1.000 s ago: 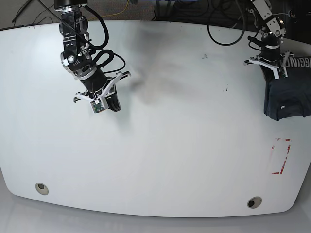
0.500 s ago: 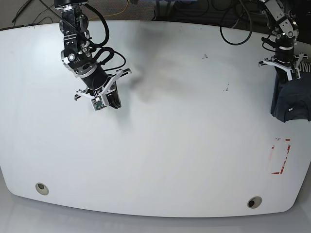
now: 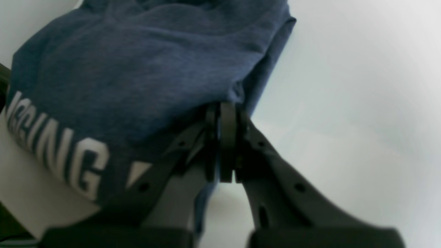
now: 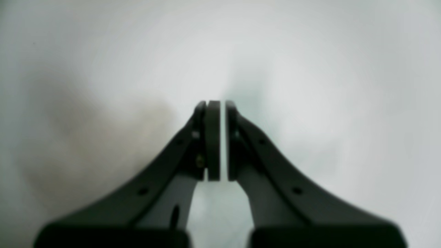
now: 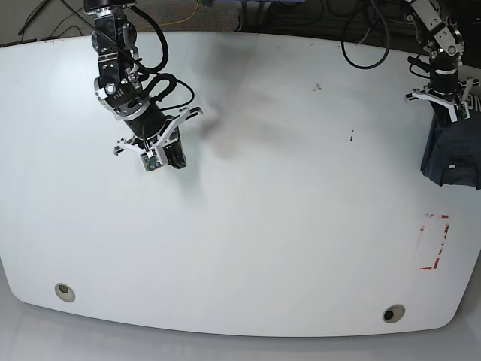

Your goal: Layout the t-shirt on the table in an organized manner, then fold the t-shirt properly

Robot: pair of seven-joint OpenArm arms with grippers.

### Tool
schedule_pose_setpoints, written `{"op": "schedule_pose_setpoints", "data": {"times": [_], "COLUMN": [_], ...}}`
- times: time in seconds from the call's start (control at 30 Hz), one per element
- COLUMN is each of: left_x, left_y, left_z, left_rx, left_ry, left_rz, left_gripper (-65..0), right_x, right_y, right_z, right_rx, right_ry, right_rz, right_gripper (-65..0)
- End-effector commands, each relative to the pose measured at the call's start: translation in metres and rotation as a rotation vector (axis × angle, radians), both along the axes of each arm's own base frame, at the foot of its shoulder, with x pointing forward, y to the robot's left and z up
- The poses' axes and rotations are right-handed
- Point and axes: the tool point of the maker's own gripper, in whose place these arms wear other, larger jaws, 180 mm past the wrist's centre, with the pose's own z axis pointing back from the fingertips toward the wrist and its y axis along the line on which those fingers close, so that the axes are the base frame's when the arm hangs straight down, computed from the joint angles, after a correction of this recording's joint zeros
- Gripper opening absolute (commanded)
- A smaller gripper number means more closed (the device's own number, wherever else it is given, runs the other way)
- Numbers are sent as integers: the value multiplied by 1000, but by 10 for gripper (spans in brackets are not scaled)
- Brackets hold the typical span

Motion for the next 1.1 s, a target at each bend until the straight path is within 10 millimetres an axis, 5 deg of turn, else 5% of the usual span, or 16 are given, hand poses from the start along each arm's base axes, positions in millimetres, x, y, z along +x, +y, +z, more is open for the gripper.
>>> {"op": "schedule_pose_setpoints", "data": {"times": [0.0,0.23,0.37,0.6,0.77,1.07], "left_x": [19,49,63,75,77,62], "left_y": [-7,-75,-101,-145,-169,-184], "left_z": [27,47,69,79,82,84], "left_rx": [38,42,46,10,-35,-62], "left_ry": [-82,-169,-270,-354,-404,-427], "left_rz": [-51,-264,-335,-444,-469,-476], "left_gripper": [-650,-650,-650,-650,-650,-650], "right_x": [9,15,17,17,6,-24], "right_y": [1,-9,-23,-39,-62,-86], "right_z": [25,47,50,52,50,35], "right_rx": [11,-8,-67,-191,-208,-210], "right_ry": [-83,-147,-168,-220,-225,-193], "right_rz": [5,-12,-35,-1,-29,-74], "right_gripper": [-631,-631,-631,-631,-631,-631]}}
